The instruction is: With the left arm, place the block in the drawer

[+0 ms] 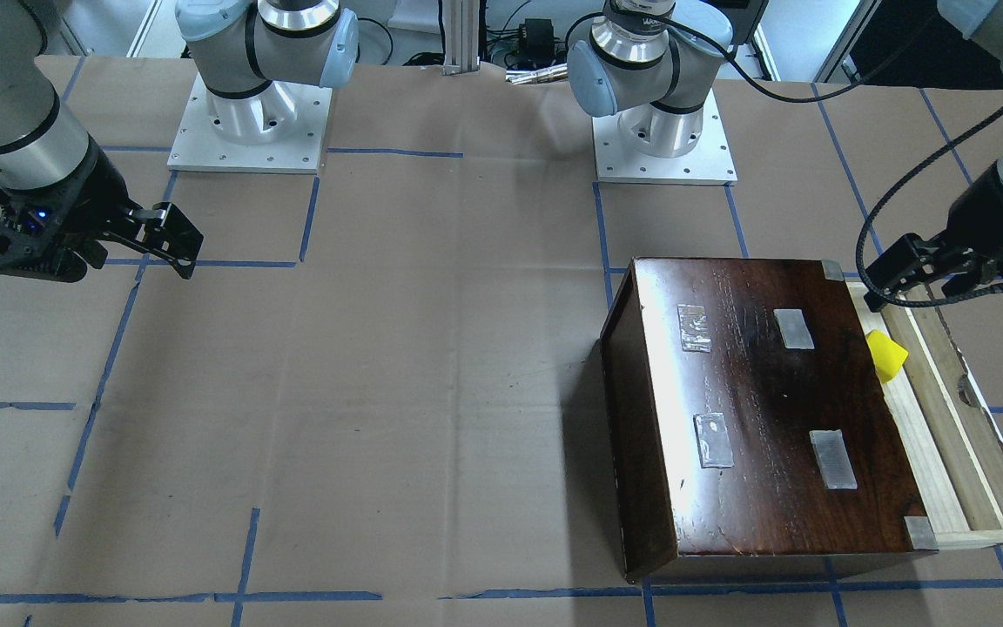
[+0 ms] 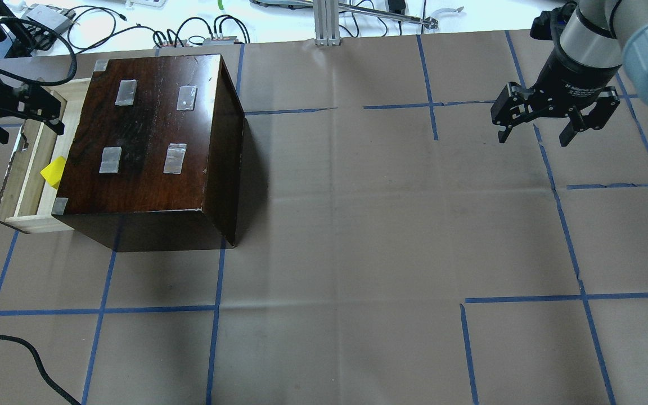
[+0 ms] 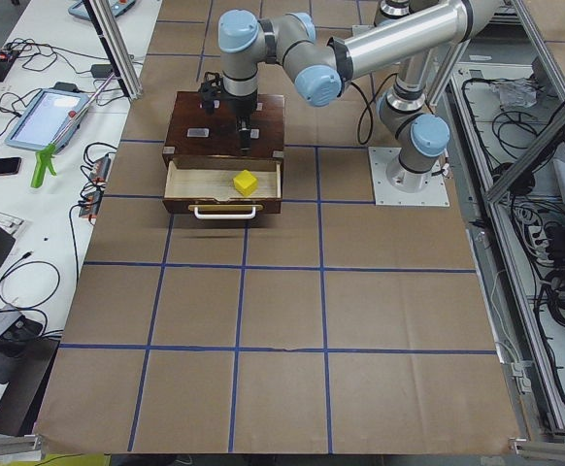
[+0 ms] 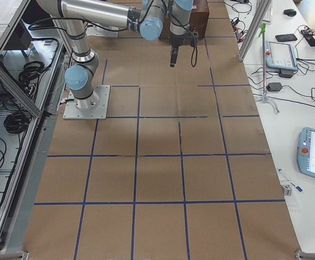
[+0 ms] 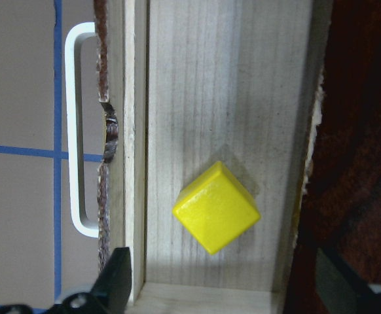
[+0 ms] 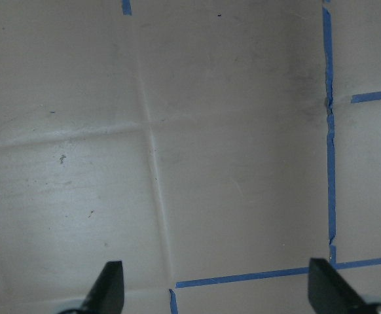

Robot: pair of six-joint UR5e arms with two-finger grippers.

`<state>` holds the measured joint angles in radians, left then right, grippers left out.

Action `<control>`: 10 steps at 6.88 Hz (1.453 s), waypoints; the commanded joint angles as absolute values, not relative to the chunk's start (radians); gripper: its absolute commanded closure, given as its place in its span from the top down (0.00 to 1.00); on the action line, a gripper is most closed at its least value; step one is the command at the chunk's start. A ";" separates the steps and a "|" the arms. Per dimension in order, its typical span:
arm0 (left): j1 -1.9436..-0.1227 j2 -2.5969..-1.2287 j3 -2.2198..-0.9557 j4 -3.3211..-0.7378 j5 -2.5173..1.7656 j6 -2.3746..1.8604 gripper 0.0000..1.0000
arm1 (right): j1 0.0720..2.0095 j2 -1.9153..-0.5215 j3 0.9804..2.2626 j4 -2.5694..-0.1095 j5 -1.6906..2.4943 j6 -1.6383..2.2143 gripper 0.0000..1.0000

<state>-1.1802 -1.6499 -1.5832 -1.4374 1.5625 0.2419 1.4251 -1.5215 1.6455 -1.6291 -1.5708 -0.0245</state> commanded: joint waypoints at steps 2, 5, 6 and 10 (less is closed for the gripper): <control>-1.395 -1.603 -1.583 -1.473 1.562 -0.036 0.99 | 1.425 -1.520 1.646 -1.629 -1.571 -0.025 1.00; -1.538 -1.594 -1.585 -1.506 1.565 -0.155 0.98 | 1.425 -1.522 1.646 -1.629 -1.571 -0.026 1.00; -1.564 -1.592 -1.585 -1.514 1.568 -0.156 0.98 | 1.425 -1.520 1.646 -1.629 -1.571 -0.025 1.00; -1.572 -1.554 -1.618 -1.522 1.560 0.038 0.98 | 1.425 -1.522 1.646 -1.629 -1.571 -0.026 1.00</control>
